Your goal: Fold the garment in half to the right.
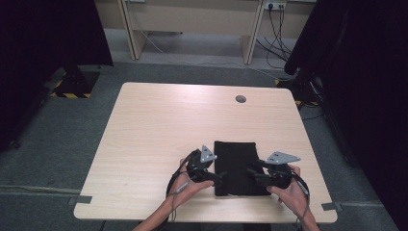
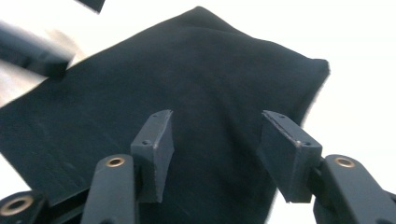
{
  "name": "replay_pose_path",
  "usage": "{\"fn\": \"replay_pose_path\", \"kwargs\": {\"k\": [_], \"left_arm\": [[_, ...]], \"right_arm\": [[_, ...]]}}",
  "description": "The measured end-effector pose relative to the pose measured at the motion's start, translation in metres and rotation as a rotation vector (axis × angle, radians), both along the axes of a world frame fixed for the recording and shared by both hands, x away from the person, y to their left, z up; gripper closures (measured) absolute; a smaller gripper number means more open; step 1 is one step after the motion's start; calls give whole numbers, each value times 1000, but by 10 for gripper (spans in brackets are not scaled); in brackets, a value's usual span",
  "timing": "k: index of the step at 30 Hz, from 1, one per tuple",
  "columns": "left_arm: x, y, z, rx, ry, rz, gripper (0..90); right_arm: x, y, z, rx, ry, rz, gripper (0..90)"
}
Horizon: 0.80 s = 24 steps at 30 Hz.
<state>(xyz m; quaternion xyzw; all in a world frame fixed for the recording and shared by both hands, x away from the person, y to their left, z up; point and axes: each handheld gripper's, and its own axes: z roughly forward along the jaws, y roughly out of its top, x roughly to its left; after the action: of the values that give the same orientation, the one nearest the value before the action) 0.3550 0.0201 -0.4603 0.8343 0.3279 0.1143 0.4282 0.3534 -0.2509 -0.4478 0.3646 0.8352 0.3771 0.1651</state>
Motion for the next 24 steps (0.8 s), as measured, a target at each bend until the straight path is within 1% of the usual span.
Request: {"fn": "replay_pose_path", "kwargs": {"k": [1,2,4,5,6,9,11,12,15,16,18,21,24], "left_arm": [[-4,0,-1,3,2,-10,87],[-7,0,-4,18,-2,-14,86],[-9,-1,-11,70,-8,-19,84],[-9,-1,-14,86,-10,-12,83],[-9,-1,-18,92,-8,-12,82],[-7,1,-22,74,3,-1,62],[-9,2,-20,72,-16,-9,70],[-10,3,-18,64,-17,-11,73],[-12,10,-11,20,1,-13,71],[-13,13,-8,11,-3,-15,67],[-14,20,-6,4,-7,-11,65],[-12,32,-6,4,6,7,61],[-8,45,-8,23,19,17,57]], "right_arm": [[1,2,0,1,5,15,421],[3,4,-1,5,16,24,410],[7,6,-3,13,33,27,392],[8,7,-5,13,41,30,380],[10,8,-6,12,49,34,372],[13,9,-14,5,74,30,360],[14,7,-18,14,88,26,357],[14,7,-18,20,90,26,356],[13,7,-15,17,83,22,346],[12,7,-13,16,78,24,341],[9,7,-8,28,68,28,335],[7,9,-4,23,53,40,317],[5,11,-3,23,52,50,305]]}}
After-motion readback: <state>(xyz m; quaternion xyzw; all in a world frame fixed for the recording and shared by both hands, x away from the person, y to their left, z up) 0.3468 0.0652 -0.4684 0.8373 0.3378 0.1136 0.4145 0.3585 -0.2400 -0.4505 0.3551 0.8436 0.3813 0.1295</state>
